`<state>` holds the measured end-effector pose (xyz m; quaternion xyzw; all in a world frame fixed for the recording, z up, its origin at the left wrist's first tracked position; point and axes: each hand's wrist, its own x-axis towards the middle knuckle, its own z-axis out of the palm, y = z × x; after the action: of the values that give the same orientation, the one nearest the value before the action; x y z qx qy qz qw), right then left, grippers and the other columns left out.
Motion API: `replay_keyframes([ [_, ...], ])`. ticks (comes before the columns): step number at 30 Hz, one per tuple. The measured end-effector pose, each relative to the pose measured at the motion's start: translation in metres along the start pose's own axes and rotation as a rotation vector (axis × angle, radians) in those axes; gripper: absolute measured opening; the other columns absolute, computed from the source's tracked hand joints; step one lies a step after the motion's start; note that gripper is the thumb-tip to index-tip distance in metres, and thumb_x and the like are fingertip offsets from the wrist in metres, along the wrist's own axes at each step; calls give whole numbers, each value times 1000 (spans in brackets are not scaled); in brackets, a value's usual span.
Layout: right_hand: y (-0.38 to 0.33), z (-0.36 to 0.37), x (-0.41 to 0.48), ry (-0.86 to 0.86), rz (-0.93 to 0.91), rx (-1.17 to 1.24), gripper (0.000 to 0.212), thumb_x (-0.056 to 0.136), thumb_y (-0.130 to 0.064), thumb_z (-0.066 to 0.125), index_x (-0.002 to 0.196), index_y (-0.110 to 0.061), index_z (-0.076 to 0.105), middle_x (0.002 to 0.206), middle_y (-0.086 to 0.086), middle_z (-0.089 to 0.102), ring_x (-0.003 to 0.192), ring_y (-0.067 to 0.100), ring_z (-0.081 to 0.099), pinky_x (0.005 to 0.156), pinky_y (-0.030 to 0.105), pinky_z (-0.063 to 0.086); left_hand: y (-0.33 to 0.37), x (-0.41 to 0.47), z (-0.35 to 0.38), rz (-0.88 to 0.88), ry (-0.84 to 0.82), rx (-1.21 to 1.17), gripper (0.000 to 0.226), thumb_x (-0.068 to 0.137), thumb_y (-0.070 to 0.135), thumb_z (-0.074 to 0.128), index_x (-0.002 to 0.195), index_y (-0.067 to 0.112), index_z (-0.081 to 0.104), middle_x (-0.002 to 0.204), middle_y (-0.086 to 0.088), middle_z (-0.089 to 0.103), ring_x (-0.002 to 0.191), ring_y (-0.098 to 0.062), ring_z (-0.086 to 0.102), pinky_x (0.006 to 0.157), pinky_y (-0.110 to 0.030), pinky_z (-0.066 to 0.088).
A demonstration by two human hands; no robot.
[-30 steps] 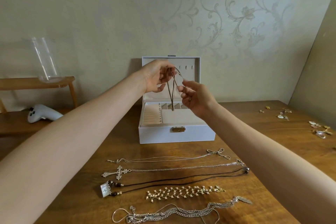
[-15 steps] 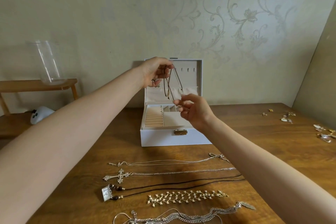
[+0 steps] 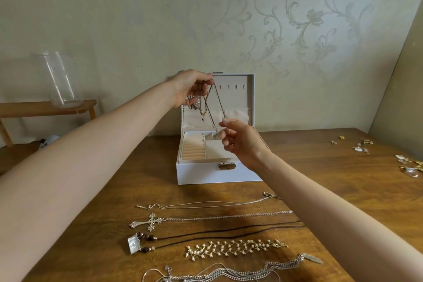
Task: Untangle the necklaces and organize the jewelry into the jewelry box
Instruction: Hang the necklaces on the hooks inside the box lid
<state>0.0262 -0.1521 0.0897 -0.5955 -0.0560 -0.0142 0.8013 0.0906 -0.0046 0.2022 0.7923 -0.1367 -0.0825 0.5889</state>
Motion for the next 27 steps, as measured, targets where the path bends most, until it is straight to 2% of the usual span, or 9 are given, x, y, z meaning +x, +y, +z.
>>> replay_keyframes([
  [4,1,-2,0,35,44,111,14,93,-11,48,79,-10,52,59,2,60,49,12,47,48,18,38,0,1,-2,2,5,0,22,89,35,57,69,25,57,57,13,54,60,-2,52,65,-26,31],
  [8,2,-5,1,73,86,143,14,92,-10,49,79,-8,54,62,4,59,50,12,47,47,17,39,0,1,-2,8,-8,-4,22,89,34,56,69,25,56,54,13,55,57,-1,53,64,-26,32],
  [15,8,-8,2,62,37,-79,9,91,-16,57,85,-11,60,63,1,57,54,12,45,49,19,38,-1,0,-4,12,-49,-69,23,89,33,56,68,24,56,60,11,60,62,-3,57,71,-29,33],
  [17,7,-8,2,68,-6,-134,8,90,-16,59,85,-10,61,62,1,56,52,12,45,49,20,37,-3,-2,-4,20,-71,-103,23,90,32,55,68,23,55,66,10,64,66,-4,58,68,-27,34],
  [21,5,-5,2,43,-65,-152,8,87,-18,64,84,-12,60,61,0,56,51,12,45,47,20,35,-6,-5,-4,68,-136,-139,22,92,26,49,70,22,49,96,4,72,79,-7,61,73,-27,37],
  [23,2,-3,2,18,-79,-137,10,88,-19,62,93,-10,63,66,0,57,52,11,45,49,19,35,-9,-6,-2,98,-168,-125,21,93,24,47,72,21,48,103,4,71,78,-6,63,74,-29,36],
  [27,-4,1,3,9,-70,-90,18,93,-26,52,94,-13,65,62,-1,58,52,11,44,53,22,34,-14,-6,0,163,-207,-109,21,95,22,45,75,19,50,116,0,67,64,-5,56,62,-24,32],
])
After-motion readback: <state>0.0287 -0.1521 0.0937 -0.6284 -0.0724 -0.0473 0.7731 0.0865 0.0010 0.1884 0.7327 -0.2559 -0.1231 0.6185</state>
